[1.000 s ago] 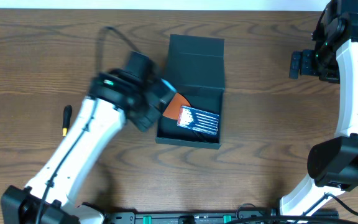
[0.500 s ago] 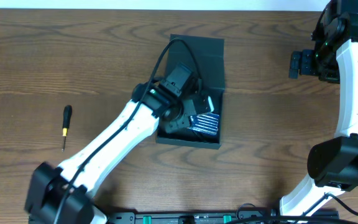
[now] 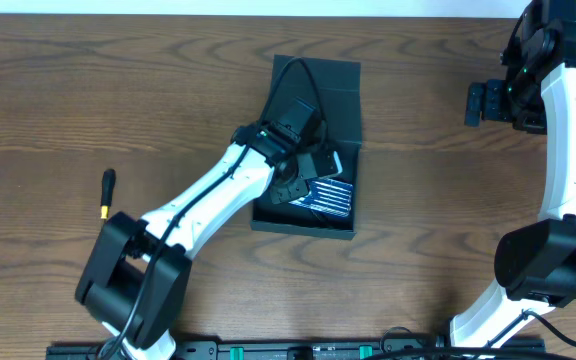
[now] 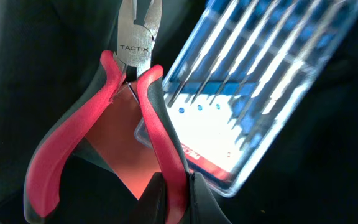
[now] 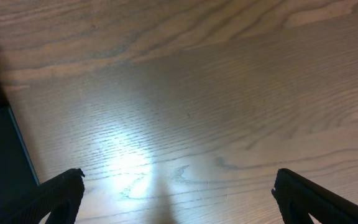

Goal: Pack container
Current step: 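Open the left gripper to drop the pliers and withdraw, then move the left gripper over the black screwdriver handle and close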

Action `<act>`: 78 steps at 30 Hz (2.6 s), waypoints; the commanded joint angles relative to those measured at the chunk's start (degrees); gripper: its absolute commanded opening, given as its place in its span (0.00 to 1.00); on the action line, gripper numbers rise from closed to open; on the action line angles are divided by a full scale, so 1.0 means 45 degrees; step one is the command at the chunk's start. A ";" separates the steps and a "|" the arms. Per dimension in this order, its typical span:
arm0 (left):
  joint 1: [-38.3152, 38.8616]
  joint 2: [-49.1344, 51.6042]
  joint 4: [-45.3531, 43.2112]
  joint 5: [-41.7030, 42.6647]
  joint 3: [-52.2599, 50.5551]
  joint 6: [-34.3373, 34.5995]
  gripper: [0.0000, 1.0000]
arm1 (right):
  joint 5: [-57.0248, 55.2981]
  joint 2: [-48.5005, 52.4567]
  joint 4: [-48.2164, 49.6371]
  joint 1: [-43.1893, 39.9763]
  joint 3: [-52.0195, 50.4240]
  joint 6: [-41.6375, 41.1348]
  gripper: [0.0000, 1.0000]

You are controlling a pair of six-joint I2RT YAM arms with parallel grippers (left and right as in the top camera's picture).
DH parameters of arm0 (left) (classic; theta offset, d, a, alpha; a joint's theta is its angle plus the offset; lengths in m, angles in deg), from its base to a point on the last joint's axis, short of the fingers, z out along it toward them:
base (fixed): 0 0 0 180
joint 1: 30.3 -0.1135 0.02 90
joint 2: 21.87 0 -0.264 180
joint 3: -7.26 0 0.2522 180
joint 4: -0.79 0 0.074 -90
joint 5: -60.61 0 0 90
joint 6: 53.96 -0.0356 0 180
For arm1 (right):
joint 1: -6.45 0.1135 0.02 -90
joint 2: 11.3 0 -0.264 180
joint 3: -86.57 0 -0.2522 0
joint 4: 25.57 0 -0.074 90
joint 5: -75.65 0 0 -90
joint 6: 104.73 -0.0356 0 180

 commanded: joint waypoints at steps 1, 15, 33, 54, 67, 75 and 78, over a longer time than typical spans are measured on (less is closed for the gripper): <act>-0.0374 0.0442 -0.0073 -0.0097 0.0267 -0.0223 0.06 | 0.0058 -0.0015 -0.0029 0.0034 -0.0073 0.0155 0.99; -0.0510 0.0423 0.0612 -0.0112 0.0272 0.0612 0.98 | 0.0044 -0.0015 -0.0175 0.0024 -0.0073 0.0355 0.99; -0.2263 -0.5095 0.3128 -0.4075 0.0680 0.4192 0.99 | 0.0058 -0.0015 -0.0306 0.0034 -0.0073 0.0350 0.99; -1.1618 -0.5289 0.2982 -0.2191 0.0646 0.6042 0.98 | 0.0053 -0.0015 -0.0350 0.0024 -0.0073 0.0350 0.99; -1.1890 -0.2346 0.3395 -0.0986 0.0627 0.5605 0.98 | 0.0049 -0.0015 -0.0233 0.0024 -0.0078 0.0359 0.99; -1.1914 -0.0083 0.2973 -0.1001 0.0627 0.5357 0.98 | 0.0049 -0.0015 -0.0345 0.0024 -0.0078 0.0685 0.99; -1.1968 0.0442 0.2783 -0.1001 0.0627 0.5357 0.98 | 0.0049 -0.0015 -0.0345 0.0024 -0.0078 0.0748 0.99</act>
